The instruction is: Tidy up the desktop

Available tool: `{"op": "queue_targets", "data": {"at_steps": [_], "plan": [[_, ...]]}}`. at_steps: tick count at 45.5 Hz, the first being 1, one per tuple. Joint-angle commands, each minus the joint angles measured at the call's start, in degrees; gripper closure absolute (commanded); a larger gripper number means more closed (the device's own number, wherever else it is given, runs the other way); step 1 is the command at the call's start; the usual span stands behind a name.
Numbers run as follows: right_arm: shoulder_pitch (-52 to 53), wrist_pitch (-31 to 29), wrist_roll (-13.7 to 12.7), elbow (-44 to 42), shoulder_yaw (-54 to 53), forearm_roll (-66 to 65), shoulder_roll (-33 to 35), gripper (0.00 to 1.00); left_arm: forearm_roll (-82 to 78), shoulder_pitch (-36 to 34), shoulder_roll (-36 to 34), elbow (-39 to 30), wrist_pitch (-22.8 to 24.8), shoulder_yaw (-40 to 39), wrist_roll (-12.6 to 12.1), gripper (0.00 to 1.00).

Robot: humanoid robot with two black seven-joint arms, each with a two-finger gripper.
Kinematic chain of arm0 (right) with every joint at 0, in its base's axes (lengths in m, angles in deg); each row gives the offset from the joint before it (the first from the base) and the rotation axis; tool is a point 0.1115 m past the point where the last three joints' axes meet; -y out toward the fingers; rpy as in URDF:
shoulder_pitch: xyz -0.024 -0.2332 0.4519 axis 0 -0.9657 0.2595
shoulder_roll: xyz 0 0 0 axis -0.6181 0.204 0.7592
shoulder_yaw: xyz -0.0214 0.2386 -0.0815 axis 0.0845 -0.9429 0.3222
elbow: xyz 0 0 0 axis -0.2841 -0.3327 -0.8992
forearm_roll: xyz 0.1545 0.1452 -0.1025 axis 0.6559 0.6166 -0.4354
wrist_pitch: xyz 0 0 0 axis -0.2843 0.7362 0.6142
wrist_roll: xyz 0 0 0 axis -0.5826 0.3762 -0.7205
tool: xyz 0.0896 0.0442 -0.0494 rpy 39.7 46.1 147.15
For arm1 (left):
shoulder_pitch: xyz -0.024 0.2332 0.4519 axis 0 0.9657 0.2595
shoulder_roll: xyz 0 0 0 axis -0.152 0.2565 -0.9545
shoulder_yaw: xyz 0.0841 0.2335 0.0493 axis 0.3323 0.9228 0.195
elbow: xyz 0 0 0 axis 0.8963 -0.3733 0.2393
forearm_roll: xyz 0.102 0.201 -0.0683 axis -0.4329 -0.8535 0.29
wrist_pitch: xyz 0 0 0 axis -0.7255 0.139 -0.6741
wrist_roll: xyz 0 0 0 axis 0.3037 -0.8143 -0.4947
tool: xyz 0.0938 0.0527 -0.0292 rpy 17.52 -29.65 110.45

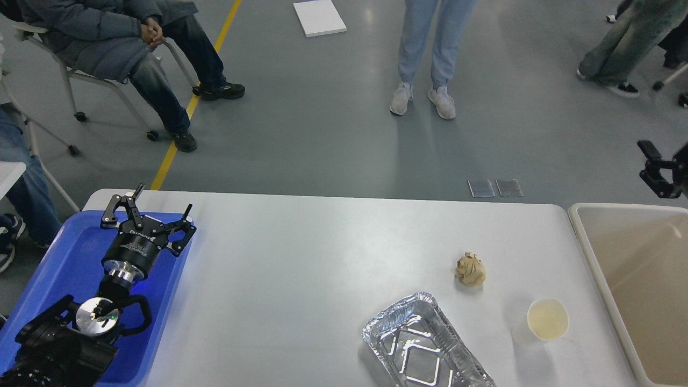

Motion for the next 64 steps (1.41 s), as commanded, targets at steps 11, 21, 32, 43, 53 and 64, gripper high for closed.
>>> {"op": "queue_targets", "data": {"at_steps": [11,21,32,43,53,64], "plan": [[31.5,-8.54,-0.47,6.93,37.45,-8.3,20.03,0.0,0.0,0.0,0.0,0.0,0.0,0.05,-0.09,0.0],[38.09,-13.11,-0.47,8.34,38.42,-30.72,24.34,0.0,0.0,0.0,0.0,0.0,0.0,0.05,-0.09,0.0],[46.09,-21.72,-0.47,8.25,38.34,-50.32,25.22,0.0,-0.09,0.0,0.0,0.0,0.0,0.05,-0.09,0.0],[54.35,-25.06,-0.47,7.64,38.34,-61.06,21.62,0.0,-0.09,0.0,0.0,0.0,0.0,0.05,-0.18,0.0],[63.49,-30.6,-0.47,4.39,40.88,-67.03,13.8,0.0,-0.09,0.0,0.0,0.0,0.0,0.05,-0.09,0.0],[81.5,-30.78,-0.39,-0.1,75.3,-58.62,-4.3,0.0,0.0,0.0,0.0,0.0,0.0,0.05,-0.09,0.0]]}}
